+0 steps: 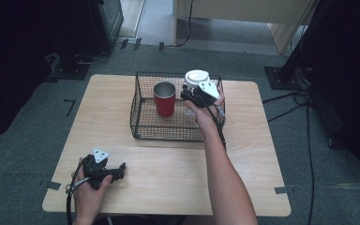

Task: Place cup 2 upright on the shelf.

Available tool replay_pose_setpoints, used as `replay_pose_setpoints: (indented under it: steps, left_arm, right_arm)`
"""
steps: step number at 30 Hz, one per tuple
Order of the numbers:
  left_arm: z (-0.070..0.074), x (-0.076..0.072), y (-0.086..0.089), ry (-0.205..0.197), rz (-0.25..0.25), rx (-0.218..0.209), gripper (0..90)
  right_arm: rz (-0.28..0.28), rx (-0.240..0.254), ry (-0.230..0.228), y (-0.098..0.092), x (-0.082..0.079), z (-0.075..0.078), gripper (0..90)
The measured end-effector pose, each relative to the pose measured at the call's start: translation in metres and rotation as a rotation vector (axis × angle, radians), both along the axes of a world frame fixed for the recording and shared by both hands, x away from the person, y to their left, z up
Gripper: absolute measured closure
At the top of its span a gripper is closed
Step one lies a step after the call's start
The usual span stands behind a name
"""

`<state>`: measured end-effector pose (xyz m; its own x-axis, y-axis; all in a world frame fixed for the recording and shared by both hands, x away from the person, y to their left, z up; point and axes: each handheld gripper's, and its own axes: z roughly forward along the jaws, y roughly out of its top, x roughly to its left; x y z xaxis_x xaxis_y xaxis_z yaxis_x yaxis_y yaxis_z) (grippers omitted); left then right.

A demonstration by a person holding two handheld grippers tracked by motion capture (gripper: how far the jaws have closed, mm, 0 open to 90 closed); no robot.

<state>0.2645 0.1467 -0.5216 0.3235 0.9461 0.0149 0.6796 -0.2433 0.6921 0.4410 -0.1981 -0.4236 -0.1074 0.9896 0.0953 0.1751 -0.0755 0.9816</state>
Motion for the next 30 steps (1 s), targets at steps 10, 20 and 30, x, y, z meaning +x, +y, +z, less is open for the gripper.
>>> replay_pose_setpoints:
  steps: [10,20,30]
  left_arm:
    - [0.000,0.001,0.001,0.001,-0.005,0.001,0.0]
    - [0.000,0.001,0.001,0.002,-0.006,0.001,0.0]
    - [0.000,0.001,0.001,0.001,-0.006,0.000,0.0]
  right_arm:
    - [-0.006,-0.037,0.060,0.006,0.007,-0.019,15.8]
    - [-0.041,-0.031,0.088,0.003,0.009,-0.021,15.7]
    - [-0.012,-0.090,0.118,0.007,0.003,-0.017,0.0]
